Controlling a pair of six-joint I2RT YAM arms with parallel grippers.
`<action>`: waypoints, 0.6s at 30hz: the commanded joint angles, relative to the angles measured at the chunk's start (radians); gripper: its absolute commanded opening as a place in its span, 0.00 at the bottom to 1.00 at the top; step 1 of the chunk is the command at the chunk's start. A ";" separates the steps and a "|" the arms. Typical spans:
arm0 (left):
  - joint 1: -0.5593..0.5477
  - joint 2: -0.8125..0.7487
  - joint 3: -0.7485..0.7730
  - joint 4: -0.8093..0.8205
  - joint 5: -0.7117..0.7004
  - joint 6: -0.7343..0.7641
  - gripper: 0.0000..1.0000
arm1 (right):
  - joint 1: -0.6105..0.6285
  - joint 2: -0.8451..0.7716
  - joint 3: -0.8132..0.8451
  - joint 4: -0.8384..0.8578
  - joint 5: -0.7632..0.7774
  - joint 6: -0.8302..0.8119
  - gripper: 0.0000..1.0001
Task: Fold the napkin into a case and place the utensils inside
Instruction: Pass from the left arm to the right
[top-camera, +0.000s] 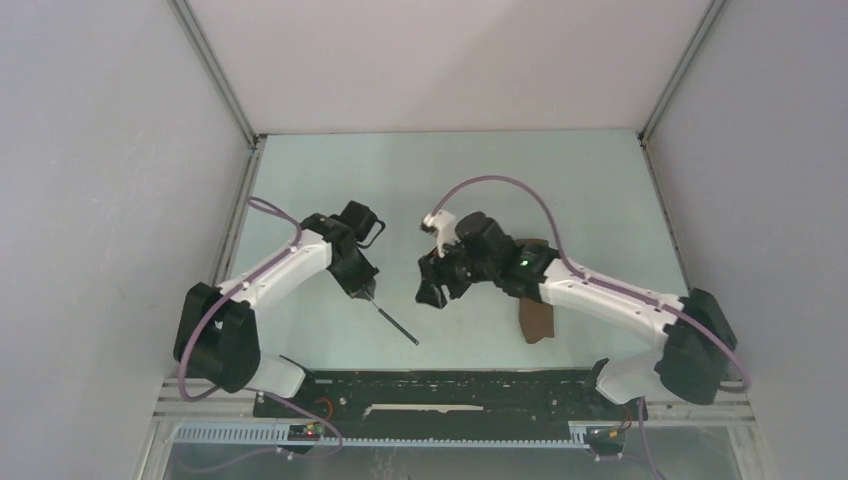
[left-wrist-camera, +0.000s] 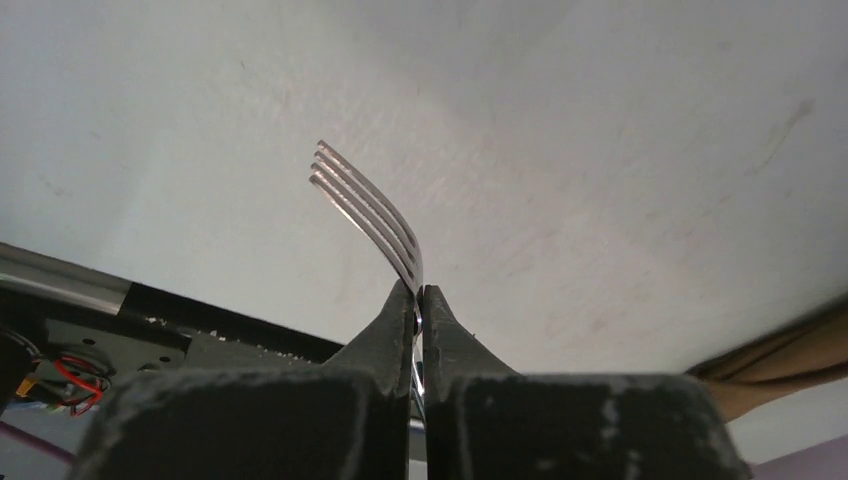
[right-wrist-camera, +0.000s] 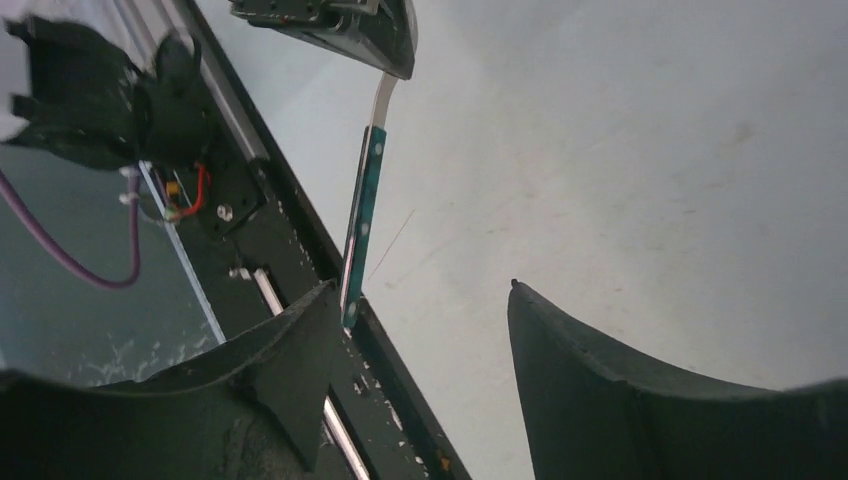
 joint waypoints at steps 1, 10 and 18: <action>-0.083 -0.099 -0.021 0.049 0.041 -0.075 0.00 | 0.103 0.100 0.042 0.043 0.036 0.025 0.68; -0.122 -0.080 -0.003 0.039 0.067 -0.078 0.00 | 0.306 0.254 0.042 0.085 0.293 0.170 0.52; -0.120 -0.100 0.059 0.055 0.068 0.031 0.08 | 0.320 0.206 -0.009 0.113 0.403 0.190 0.00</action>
